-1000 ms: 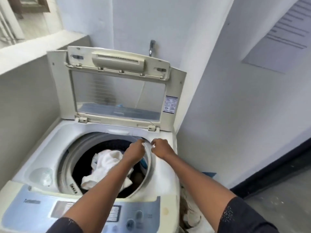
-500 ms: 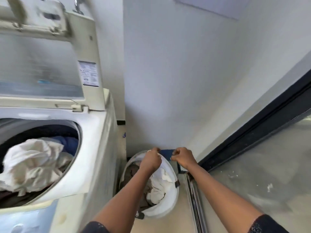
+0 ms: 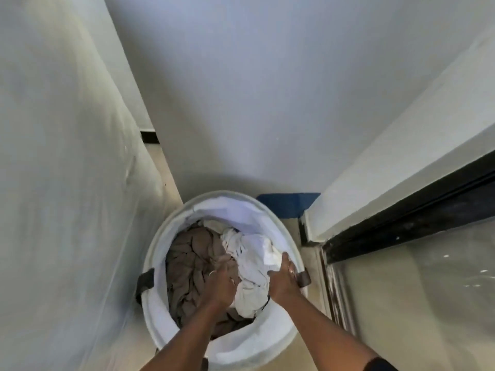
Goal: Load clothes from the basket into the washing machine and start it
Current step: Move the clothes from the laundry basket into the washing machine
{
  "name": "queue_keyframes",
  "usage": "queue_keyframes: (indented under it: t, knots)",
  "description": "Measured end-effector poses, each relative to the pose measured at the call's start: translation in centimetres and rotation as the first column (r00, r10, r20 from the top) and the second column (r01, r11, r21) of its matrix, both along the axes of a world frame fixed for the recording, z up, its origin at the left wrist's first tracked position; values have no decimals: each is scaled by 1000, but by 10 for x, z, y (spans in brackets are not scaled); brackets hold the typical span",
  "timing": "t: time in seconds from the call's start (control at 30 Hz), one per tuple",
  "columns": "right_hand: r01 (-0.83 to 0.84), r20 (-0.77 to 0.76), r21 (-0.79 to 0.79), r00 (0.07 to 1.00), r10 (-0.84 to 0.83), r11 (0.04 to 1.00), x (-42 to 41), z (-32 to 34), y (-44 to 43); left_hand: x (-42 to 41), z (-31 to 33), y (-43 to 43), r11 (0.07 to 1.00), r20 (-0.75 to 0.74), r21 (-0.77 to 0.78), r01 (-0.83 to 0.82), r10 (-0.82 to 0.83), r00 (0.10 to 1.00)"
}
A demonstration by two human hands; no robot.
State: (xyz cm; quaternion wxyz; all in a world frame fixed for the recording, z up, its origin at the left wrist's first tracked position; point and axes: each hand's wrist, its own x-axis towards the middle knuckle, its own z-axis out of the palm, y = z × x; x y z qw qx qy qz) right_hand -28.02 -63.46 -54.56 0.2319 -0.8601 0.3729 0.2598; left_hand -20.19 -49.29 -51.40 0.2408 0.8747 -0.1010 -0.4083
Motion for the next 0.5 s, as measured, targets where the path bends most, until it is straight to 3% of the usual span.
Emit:
queue_keyframes:
  t: [0.07, 0.13, 0.2, 0.27, 0.37, 0.5]
  knots:
    - [-6, 121, -156, 992, 25, 988, 6, -39, -10, 3, -29, -6, 1000, -7, 25, 2, -1, 1000]
    - [-62, 234, -216, 966, 113, 974, 11, -66, -16, 4, -50, -11, 999, -5, 45, 6, -6, 1000]
    - [-205, 130, -224, 963, 238, 953, 17, -75, -16, 6, -63, -12, 999, -3, 49, 3, -3, 1000]
    - [-153, 145, -148, 974, 174, 977, 24, -78, -15, 8, -70, -11, 999, -15, 40, -7, 7, 1000]
    - [5, 362, 60, 932, -27, 998, 36, -52, -6, 12, -59, -10, 998, -33, -3, -65, 65, 997]
    - [86, 470, 326, 849, -241, 941, 41, 21, 3, 14, -1, -10, 990, -89, -133, -48, 36, 995]
